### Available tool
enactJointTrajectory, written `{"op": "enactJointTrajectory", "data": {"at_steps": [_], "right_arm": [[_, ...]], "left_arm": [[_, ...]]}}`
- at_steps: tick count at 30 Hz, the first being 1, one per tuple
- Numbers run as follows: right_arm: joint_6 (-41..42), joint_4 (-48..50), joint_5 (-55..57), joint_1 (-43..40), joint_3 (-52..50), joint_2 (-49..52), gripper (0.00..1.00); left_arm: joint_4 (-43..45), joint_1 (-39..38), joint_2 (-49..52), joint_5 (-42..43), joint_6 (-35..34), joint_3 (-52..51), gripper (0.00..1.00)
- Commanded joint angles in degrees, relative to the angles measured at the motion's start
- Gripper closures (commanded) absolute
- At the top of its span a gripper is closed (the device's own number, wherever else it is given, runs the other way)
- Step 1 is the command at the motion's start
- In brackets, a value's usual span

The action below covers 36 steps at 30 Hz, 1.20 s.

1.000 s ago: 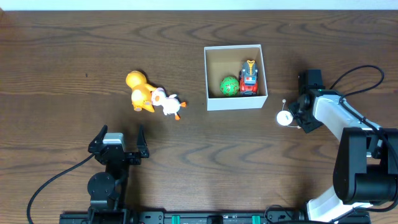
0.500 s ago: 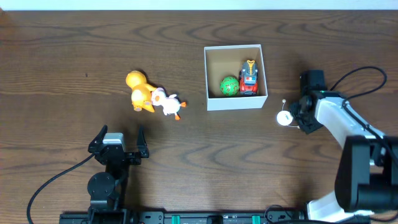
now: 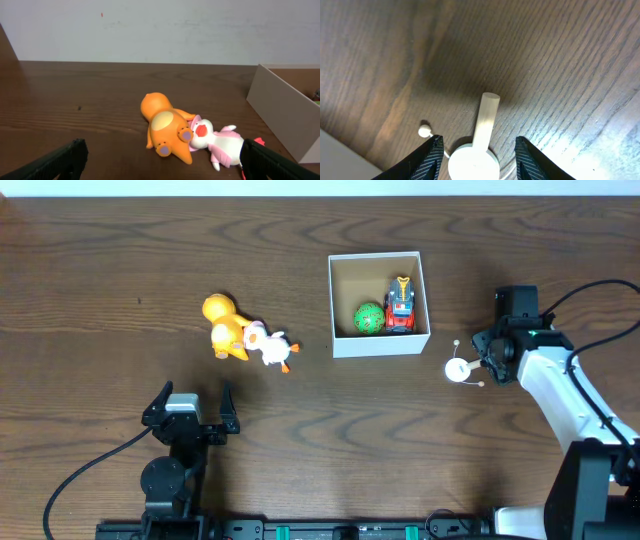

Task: Pack container
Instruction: 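Move the right gripper right and grasp the small white stick toy, then carry the white toy left and drop it into the box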

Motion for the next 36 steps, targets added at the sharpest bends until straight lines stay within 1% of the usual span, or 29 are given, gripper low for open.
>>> {"op": "enactJointTrajectory", "data": {"at_steps": [1,5,11,13,15,16,18,23,24,26,28,31,34,36], "right_arm": [[2.9,0.9,1.1,-0.4,-0.2,3.6,0.51],[3.0,3.8,1.0,-0.4,-0.2,7.5,0.51],[3.2,5.7,1.0,-0.4,-0.2,12.1,0.51],[3.2,5.7,1.0,-0.4,-0.2,12.4,0.55],[2.8,6.7,0.9,-0.4,-0.2,12.4,0.64],[1.7,7.5,0.5,-0.4,-0.2,12.3,0.68],[-1.0,9.4,-0.7,-0.4,-0.2,11.9,0.74],[-4.0,10.6,-1.8,-0.4,0.2,9.2,0.85],[-5.6,10.9,-2.0,-0.4,0.5,8.4,0.92],[-9.8,11.5,-3.1,-0.4,1.3,6.6,0.97],[-14.6,11.5,-4.9,-0.3,2.7,4.3,0.99],[-20.9,11.5,-8.7,0.3,5.4,-0.4,0.99],[-23.0,11.8,-12.3,1.4,7.2,-3.5,0.99],[-25.5,13.7,-14.2,3.0,8.4,-5.7,0.98]], "left_arm": [[-2.3,0.2,0.0,-0.6,0.8,-0.8,0.02],[-2.3,0.2,0.0,-0.6,0.8,-0.8,0.02],[-2.3,0.2,0.0,-0.6,0.8,-0.8,0.02],[-2.3,0.2,0.0,-0.6,0.8,-0.8,0.02],[-2.3,0.2,0.0,-0.6,0.8,-0.8,0.02],[-2.3,0.2,0.0,-0.6,0.8,-0.8,0.02],[-2.3,0.2,0.0,-0.6,0.8,-0.8,0.02],[-2.3,0.2,0.0,-0.6,0.8,-0.8,0.02],[-2.3,0.2,0.0,-0.6,0.8,-0.8,0.02],[-2.3,0.2,0.0,-0.6,0.8,-0.8,0.02],[-2.3,0.2,0.0,-0.6,0.8,-0.8,0.02],[-2.3,0.2,0.0,-0.6,0.8,-0.8,0.02],[-2.3,0.2,0.0,-0.6,0.8,-0.8,0.02],[-2.3,0.2,0.0,-0.6,0.8,-0.8,0.02]]}}
